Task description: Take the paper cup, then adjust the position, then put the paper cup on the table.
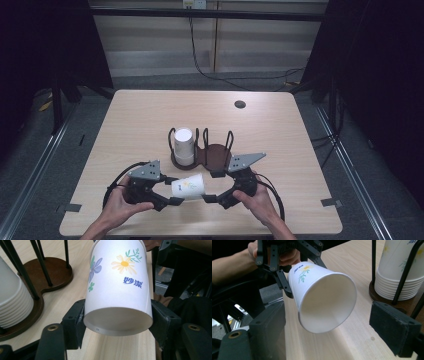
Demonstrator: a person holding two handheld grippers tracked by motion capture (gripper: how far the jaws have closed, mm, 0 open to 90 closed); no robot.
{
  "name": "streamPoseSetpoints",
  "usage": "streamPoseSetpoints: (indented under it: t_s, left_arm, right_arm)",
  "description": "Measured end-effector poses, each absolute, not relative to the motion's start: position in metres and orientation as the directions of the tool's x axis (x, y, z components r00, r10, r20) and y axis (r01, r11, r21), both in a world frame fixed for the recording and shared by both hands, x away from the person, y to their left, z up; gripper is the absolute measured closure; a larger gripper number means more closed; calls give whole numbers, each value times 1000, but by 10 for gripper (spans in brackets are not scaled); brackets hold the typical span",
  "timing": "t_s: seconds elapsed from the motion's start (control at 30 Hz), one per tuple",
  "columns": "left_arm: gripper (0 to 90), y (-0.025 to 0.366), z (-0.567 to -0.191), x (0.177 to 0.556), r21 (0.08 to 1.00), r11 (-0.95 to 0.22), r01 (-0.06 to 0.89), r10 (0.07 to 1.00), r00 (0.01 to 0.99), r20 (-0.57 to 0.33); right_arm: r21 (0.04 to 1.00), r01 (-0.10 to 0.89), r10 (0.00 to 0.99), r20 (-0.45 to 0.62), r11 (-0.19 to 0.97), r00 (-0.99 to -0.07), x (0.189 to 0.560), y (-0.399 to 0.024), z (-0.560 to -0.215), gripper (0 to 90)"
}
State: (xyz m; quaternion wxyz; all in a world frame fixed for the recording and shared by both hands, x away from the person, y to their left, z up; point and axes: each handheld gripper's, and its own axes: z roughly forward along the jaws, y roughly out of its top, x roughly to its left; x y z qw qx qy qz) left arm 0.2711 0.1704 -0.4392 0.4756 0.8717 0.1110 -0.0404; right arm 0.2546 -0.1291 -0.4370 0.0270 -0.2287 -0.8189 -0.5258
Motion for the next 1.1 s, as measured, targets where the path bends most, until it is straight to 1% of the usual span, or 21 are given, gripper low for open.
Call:
streamPoseSetpoints:
  t_s: [0.33,0.63,1.1]
  left_arm:
    - [367,169,-440,268,846,-481,230,151,972,-178]
    - [366,168,-439,267,860,-457,226,143,973,-180]
    - [366,165,-437,264,869,-444,220,110,975,-191]
  right_arm:
    - [873,380,337,275,304,-901,252,-130,-434,133]
    - [879,370,314,275,301,-909,251,-127,-435,132]
    - [889,368,274,294,274,-916,253,-121,-436,134]
